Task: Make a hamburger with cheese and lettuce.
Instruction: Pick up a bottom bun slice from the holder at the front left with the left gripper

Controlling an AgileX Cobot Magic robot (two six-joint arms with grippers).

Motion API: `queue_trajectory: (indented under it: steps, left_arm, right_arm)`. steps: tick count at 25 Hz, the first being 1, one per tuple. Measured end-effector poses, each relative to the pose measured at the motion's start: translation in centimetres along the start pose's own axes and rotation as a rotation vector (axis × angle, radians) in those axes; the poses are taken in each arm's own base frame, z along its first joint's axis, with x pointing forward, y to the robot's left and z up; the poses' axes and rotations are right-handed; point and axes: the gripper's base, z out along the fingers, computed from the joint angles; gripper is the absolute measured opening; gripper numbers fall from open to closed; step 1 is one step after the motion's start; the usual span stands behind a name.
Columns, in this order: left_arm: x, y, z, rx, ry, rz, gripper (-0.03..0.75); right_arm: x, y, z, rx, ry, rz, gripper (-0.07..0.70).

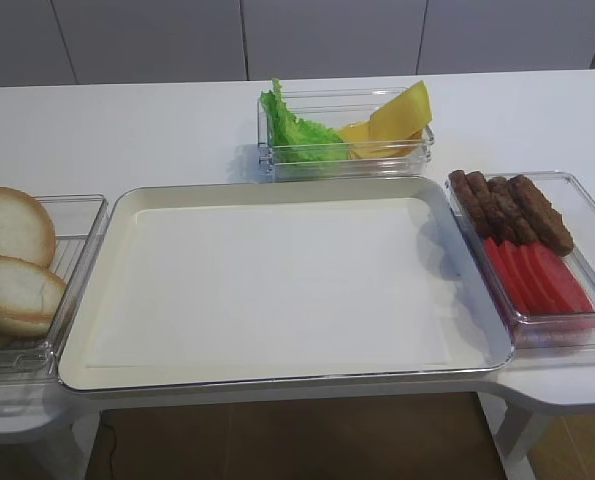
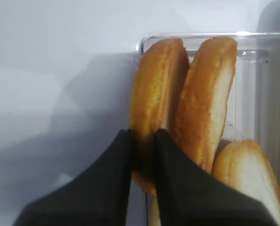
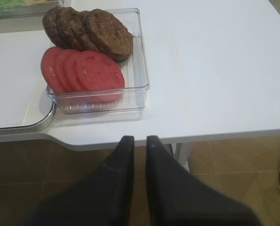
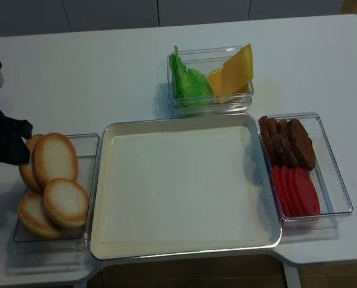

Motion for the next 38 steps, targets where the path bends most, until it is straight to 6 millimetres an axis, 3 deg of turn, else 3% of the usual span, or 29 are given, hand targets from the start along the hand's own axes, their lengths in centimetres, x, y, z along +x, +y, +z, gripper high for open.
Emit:
queue_trajectory:
  steps: [9,20,31,38]
  left_arm:
    - [0.0,0.0,0.0,0.003,-0.001,0.001,0.094]
    - [0.7,-0.5,-2.3,-0.027,-0.044,0.035,0.093]
    - [1.4,-1.3,-5.6,-0.055,-0.151,0.065,0.090]
    - [0.5,-2.2,-9.9,-0.083,-0.303,0.098,0.090]
  right_arm:
    - [0.0,0.0,0.0,0.000,0.000,0.000,0.068]
    - [0.0,0.0,0.0,0.000,0.000,0.003,0.068]
    - [0.0,0.0,0.0,0.000,0.000,0.003,0.068]
    - [0.0,0.0,0.0,0.000,0.000,0.001,0.069]
